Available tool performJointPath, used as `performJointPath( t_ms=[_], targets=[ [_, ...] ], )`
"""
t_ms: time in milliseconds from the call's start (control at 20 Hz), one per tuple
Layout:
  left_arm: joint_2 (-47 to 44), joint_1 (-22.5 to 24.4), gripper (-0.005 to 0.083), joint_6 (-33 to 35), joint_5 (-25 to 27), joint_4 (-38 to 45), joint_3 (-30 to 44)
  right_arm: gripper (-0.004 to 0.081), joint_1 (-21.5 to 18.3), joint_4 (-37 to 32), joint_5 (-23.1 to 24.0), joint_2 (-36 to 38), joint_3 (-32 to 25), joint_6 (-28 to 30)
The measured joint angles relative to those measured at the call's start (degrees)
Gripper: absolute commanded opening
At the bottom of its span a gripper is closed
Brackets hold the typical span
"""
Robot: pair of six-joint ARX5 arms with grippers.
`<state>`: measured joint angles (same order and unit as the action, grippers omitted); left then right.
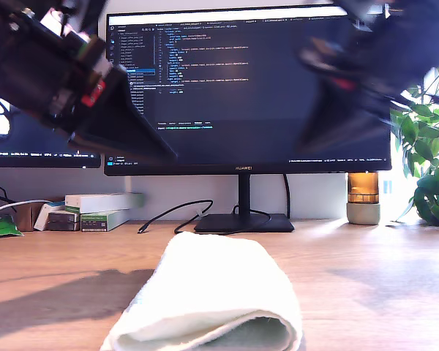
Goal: Fold the tea towel to a neat square and place it to the right
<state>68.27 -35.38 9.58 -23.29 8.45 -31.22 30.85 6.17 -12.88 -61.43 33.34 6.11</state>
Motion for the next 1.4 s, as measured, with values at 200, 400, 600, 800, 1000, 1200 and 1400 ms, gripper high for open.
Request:
performJointPath(
  t_ms=[200,400,600,800,1000,1200,1400],
  targets=[
    [0.9,3.6,-0.0019,1.1,-8.2,1.5,1.5,-0.0011,3.9,2.0,0.4,13.2,-3.8,2.4],
    [6.7,4.0,-0.0019,1.6,-14.4,4.0,1.6,-0.0011,12.1,11.1,6.2,20.1,-3.8,13.8],
    [14.1,4.0,-0.0019,-0.6,-18.1,7.6,1.6,-0.0004,21.8,21.3,12.9,17.8,-3.9,28.8],
    [20.3,4.0,-0.0019,-2.8,-20.0,9.7,1.6,0.0263,26.6,21.0,15.2,15.0,-3.9,41.0],
    [25.3,4.0,-0.0019,-5.3,-21.5,10.5,1.6,0.0428,26.6,19.5,14.8,7.2,-3.9,56.7],
    [26.2,4.0,-0.0019,-9.3,-21.5,12.3,1.6,0.0428,26.6,14.3,14.1,-0.4,-3.9,69.0],
    [26.4,4.0,-0.0019,-10.7,-21.5,12.2,1.6,0.0428,26.6,9.3,13.3,-8.5,-3.9,76.2]
  ],
)
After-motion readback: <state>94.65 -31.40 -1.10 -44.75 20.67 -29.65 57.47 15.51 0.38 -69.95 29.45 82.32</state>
